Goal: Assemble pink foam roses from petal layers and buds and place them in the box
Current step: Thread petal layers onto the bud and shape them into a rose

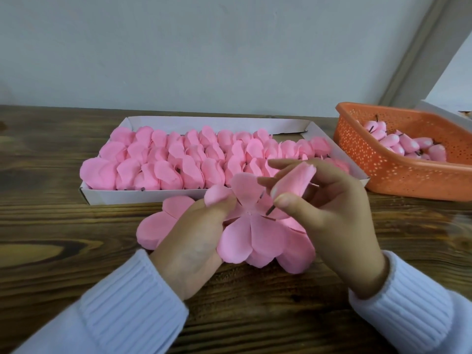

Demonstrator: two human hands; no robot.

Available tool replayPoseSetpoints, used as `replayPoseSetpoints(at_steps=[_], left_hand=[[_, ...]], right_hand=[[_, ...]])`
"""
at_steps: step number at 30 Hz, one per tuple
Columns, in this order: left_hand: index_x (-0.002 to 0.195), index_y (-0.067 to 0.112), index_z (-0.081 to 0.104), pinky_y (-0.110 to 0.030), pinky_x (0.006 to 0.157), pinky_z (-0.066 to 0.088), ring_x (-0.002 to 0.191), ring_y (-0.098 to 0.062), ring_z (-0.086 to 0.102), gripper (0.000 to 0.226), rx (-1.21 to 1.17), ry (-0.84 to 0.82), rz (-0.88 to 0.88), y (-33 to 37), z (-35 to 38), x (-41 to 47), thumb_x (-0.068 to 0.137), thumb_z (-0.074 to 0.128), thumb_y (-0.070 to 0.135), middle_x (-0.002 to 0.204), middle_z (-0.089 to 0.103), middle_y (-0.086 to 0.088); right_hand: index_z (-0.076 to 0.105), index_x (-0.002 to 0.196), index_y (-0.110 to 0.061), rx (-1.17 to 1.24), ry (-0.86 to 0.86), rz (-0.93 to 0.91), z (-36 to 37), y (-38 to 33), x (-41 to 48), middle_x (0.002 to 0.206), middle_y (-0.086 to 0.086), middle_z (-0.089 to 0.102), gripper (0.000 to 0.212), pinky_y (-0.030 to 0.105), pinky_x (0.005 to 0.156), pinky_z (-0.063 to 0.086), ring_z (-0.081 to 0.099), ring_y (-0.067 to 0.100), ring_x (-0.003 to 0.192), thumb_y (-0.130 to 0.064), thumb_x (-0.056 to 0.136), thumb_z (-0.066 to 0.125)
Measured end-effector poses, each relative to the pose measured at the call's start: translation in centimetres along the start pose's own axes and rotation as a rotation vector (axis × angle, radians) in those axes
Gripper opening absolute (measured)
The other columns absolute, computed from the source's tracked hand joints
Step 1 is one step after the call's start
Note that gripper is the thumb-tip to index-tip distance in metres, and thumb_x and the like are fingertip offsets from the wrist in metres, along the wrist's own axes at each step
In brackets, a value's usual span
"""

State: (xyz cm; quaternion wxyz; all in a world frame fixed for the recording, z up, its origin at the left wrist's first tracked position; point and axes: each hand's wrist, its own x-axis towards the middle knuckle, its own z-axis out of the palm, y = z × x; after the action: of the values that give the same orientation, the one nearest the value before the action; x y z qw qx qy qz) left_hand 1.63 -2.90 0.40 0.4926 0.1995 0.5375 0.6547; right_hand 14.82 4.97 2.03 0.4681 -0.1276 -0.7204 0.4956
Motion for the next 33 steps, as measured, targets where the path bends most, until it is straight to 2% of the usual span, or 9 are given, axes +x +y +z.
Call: replayPoseSetpoints(at_steps=[4, 8, 10, 15, 20, 23, 27, 30, 33], left_hand=[[0.095, 0.006, 0.069, -0.038, 0.076, 0.055, 0.092, -0.026, 0.07, 0.021, 0.015, -0.006, -0.029, -0.2, -0.2, 0.3, 0.098, 0.051, 0.017, 0.097, 0.073, -0.014], [0.084, 0.012, 0.06, -0.021, 0.051, 0.055, 0.055, -0.005, 0.067, 0.015, 0.092, -0.069, -0.013, -0.2, -0.6, 0.2, 0.096, 0.052, 0.012, 0.058, 0.069, 0.006], [0.081, 0.014, 0.06, -0.019, 0.048, 0.053, 0.051, -0.003, 0.065, 0.017, 0.118, -0.077, -0.011, -0.1, -0.7, 0.2, 0.096, 0.052, 0.011, 0.054, 0.067, 0.008], [0.08, 0.013, 0.061, -0.022, 0.055, 0.057, 0.054, -0.005, 0.066, 0.016, 0.134, -0.079, -0.014, -0.2, -0.7, 0.3, 0.095, 0.054, 0.012, 0.057, 0.069, 0.006], [0.08, 0.014, 0.062, -0.024, 0.059, 0.057, 0.056, -0.007, 0.066, 0.017, 0.128, -0.06, -0.01, -0.5, -0.8, 0.6, 0.095, 0.054, 0.015, 0.058, 0.069, 0.006], [0.083, 0.01, 0.064, -0.022, 0.057, 0.057, 0.059, -0.006, 0.069, 0.017, 0.041, -0.086, -0.024, -0.7, -0.7, 0.6, 0.096, 0.053, 0.014, 0.062, 0.071, 0.004], [0.1, 0.002, 0.073, -0.035, 0.085, 0.053, 0.09, -0.016, 0.07, 0.024, -0.148, -0.206, -0.099, -0.4, -0.9, 0.5, 0.098, 0.052, 0.014, 0.099, 0.072, -0.01], [0.112, -0.007, 0.064, -0.049, 0.101, 0.044, 0.095, -0.024, 0.064, 0.028, -0.107, -0.194, -0.071, -0.5, -0.9, 0.5, 0.1, 0.047, 0.011, 0.097, 0.066, -0.015], [0.11, -0.006, 0.065, -0.048, 0.098, 0.044, 0.086, -0.023, 0.064, 0.024, -0.13, -0.207, -0.068, -0.4, -0.9, 0.5, 0.097, 0.049, 0.006, 0.094, 0.064, -0.015]], right_hand=[[0.066, 0.095, -0.009, -0.051, -0.053, -0.01, 1.1, 0.5, -0.6, 0.103, 0.0, 0.071, 0.024, 0.017, 0.078, 0.052, 0.069, 0.009, 0.097, -0.016, 0.075, 0.077], [0.064, 0.097, -0.015, -0.117, -0.067, -0.025, 1.4, 0.8, -0.6, 0.102, -0.003, 0.071, 0.023, 0.016, 0.08, 0.051, 0.068, 0.007, 0.096, -0.017, 0.077, 0.075], [0.064, 0.096, -0.014, -0.13, -0.063, -0.012, 1.4, 0.8, -0.6, 0.1, -0.004, 0.071, 0.022, 0.016, 0.079, 0.051, 0.068, 0.007, 0.094, -0.015, 0.076, 0.074], [0.065, 0.097, -0.007, -0.149, -0.05, -0.032, 1.2, 1.0, -0.6, 0.1, -0.001, 0.071, 0.022, 0.016, 0.078, 0.051, 0.068, 0.008, 0.095, -0.013, 0.077, 0.072], [0.066, 0.095, -0.016, -0.179, -0.08, 0.016, 1.2, 1.2, -0.6, 0.099, -0.007, 0.071, 0.022, 0.018, 0.08, 0.051, 0.068, 0.008, 0.096, -0.015, 0.075, 0.075], [0.065, 0.094, -0.023, -0.306, -0.065, -0.059, 1.1, 1.1, -0.5, 0.098, -0.011, 0.068, 0.024, 0.023, 0.081, 0.051, 0.066, 0.01, 0.094, -0.024, 0.075, 0.078], [0.066, 0.095, -0.024, -0.421, -0.021, -0.081, 0.8, 0.9, -0.4, 0.092, -0.011, 0.068, 0.026, 0.016, 0.079, 0.046, 0.064, 0.006, 0.088, -0.032, 0.073, 0.079], [0.068, 0.098, -0.025, -0.442, -0.007, -0.051, 0.7, 1.0, -0.5, 0.096, -0.015, 0.07, 0.029, 0.014, 0.08, 0.046, 0.064, 0.002, 0.091, -0.029, 0.071, 0.077], [0.068, 0.101, -0.031, -0.478, -0.029, -0.041, 0.7, 0.9, -0.5, 0.096, -0.022, 0.07, 0.031, 0.008, 0.079, 0.043, 0.063, -0.004, 0.092, -0.027, 0.072, 0.078]])
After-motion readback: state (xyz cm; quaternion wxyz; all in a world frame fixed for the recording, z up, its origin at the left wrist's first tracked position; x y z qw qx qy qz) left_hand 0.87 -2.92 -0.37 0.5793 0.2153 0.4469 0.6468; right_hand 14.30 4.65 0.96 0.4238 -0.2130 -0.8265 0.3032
